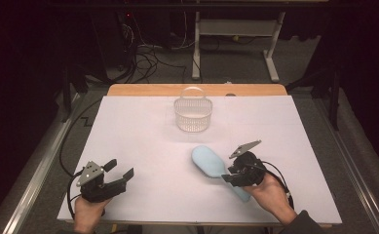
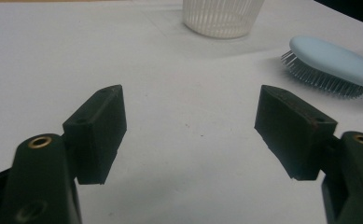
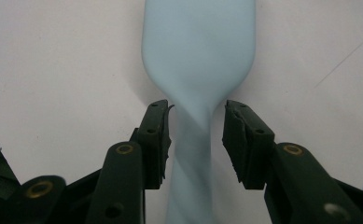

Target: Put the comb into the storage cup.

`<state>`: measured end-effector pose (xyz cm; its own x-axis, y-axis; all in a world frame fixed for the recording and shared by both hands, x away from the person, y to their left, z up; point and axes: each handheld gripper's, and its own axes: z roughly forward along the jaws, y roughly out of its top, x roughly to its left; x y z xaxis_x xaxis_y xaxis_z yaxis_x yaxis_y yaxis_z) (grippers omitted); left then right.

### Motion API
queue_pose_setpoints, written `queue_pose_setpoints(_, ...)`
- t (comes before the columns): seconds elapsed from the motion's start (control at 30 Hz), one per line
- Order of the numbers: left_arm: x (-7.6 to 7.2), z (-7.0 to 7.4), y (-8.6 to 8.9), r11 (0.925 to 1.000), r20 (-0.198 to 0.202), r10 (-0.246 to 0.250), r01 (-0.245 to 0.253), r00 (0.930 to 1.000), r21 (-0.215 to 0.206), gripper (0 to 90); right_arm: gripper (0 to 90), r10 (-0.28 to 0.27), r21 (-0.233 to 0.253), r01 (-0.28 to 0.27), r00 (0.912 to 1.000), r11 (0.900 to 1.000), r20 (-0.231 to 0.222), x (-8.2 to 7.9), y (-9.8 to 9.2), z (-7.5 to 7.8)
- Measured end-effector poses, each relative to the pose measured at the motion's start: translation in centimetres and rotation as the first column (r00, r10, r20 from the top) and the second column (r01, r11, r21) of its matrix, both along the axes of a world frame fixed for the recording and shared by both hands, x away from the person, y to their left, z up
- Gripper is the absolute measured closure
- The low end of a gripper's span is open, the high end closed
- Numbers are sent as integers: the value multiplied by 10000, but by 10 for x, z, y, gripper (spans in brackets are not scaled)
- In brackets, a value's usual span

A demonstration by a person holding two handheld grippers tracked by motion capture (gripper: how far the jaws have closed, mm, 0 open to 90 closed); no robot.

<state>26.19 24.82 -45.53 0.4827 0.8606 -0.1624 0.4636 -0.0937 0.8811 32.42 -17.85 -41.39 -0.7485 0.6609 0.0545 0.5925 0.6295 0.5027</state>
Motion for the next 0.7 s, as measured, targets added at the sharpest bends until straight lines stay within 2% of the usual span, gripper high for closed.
queue_pose_setpoints(0.17, 0, 0, 0, 10000, -13, 4, -4, 10000, -8, 242, 578, -36, -150, 35, 10000, 9999, -84, -2, 5, -6)
queue_pose_setpoints(0.3, 0, 0, 0, 10000, -1, 1, -1, 10000, -12, 242, 571, 47, -479, -52, 9999, 9988, -107, -3, 7, -10)
queue_pose_setpoints(0.53, 0, 0, 0, 10000, 28, -29, 29, 10000, 13, 242, 571, -138, -503, 123, 9995, 9987, -299, -2, 8, -14)
queue_pose_setpoints(0.7, 0, 0, 0, 10000, 27, -32, 32, 10000, 8, 242, 572, -164, -552, 151, 9996, 9984, -232, -1, 10, -18)
